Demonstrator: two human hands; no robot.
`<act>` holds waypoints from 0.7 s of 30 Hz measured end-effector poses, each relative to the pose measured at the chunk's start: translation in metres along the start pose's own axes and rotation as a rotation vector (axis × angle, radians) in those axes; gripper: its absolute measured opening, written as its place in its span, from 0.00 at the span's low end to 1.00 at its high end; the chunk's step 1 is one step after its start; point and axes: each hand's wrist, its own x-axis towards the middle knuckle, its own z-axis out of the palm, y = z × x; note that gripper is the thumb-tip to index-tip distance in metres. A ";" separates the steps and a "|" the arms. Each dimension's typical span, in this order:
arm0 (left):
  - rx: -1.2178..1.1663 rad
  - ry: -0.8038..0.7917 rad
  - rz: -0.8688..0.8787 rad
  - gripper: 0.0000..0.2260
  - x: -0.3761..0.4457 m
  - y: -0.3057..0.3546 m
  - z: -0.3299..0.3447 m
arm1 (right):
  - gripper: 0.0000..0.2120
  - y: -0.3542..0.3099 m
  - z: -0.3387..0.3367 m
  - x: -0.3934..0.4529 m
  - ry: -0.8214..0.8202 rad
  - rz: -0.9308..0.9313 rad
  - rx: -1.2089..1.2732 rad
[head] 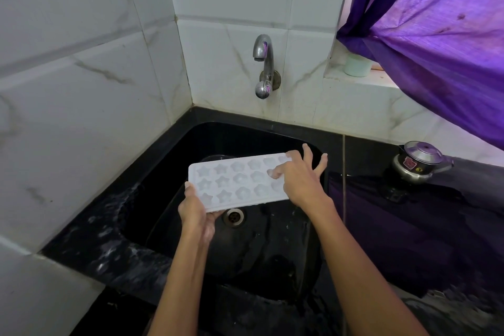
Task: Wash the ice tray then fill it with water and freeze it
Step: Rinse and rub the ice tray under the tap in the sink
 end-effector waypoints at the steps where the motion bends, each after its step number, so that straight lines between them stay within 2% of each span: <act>1: 0.000 -0.003 -0.002 0.16 0.000 0.000 0.000 | 0.31 -0.001 -0.001 0.000 0.000 0.007 -0.008; 7: -0.013 -0.002 -0.001 0.16 0.001 0.000 0.001 | 0.34 -0.001 0.002 0.000 -0.004 -0.004 -0.008; 11: -0.004 -0.011 -0.011 0.16 0.002 -0.002 0.000 | 0.28 0.001 -0.001 -0.001 0.017 0.009 0.023; 14: -0.008 -0.016 -0.014 0.16 0.002 -0.002 0.001 | 0.27 -0.002 -0.004 -0.001 0.083 0.010 0.062; 17: -0.012 -0.014 -0.014 0.16 0.003 -0.001 0.001 | 0.25 -0.007 -0.003 -0.001 0.082 -0.038 0.094; 21: -0.007 -0.018 -0.017 0.16 0.002 -0.002 0.003 | 0.31 -0.016 0.000 0.001 0.029 -0.077 0.046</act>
